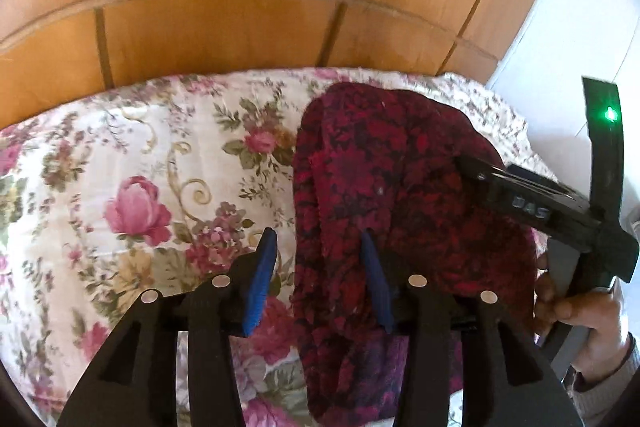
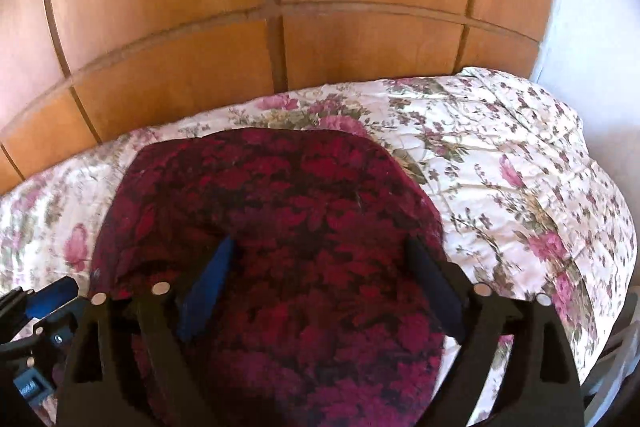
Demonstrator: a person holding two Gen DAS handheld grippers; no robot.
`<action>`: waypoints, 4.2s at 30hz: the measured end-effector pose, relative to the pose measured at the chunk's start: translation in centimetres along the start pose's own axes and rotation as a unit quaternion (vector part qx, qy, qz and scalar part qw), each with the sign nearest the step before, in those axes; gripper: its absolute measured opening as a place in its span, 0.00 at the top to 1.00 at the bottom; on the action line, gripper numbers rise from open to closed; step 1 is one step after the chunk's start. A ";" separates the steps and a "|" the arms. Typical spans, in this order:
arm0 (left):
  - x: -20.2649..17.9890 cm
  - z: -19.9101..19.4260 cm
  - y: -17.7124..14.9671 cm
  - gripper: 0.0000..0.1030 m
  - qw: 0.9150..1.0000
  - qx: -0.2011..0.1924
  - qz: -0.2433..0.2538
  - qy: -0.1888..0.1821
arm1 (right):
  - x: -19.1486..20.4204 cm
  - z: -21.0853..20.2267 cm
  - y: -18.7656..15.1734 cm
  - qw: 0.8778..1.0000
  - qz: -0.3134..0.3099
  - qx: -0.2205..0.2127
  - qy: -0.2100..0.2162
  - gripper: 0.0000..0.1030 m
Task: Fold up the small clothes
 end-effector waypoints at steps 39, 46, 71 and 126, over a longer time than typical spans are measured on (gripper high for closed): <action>2.3 -14.7 -4.5 0.04 0.976 -0.091 -0.016 0.196 | 3.0 -15.6 -10.6 0.991 0.045 -0.100 -0.080 0.02; 2.8 -13.9 -4.7 0.04 0.974 -0.084 -0.021 0.209 | 2.8 -14.5 -10.6 0.992 0.048 -0.092 -0.078 0.02; 2.6 -14.0 -4.2 0.04 0.975 -0.100 -0.022 0.199 | 3.3 -14.2 -10.3 0.991 0.041 -0.100 -0.080 0.02; 1.5 -13.3 -4.9 0.04 0.978 -0.088 -0.007 0.192 | 3.3 -13.7 -10.3 0.992 0.038 -0.093 -0.071 0.02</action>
Point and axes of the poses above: each gripper's, at about its wrist camera, not at the fingertips, and z roughly the way its jaws point, x to its left, y to its top, the point moved 8 cm from there along z, roughly the way its jaws point, and after that the axes turned 10 degrees about z, right-handed, at the moved point
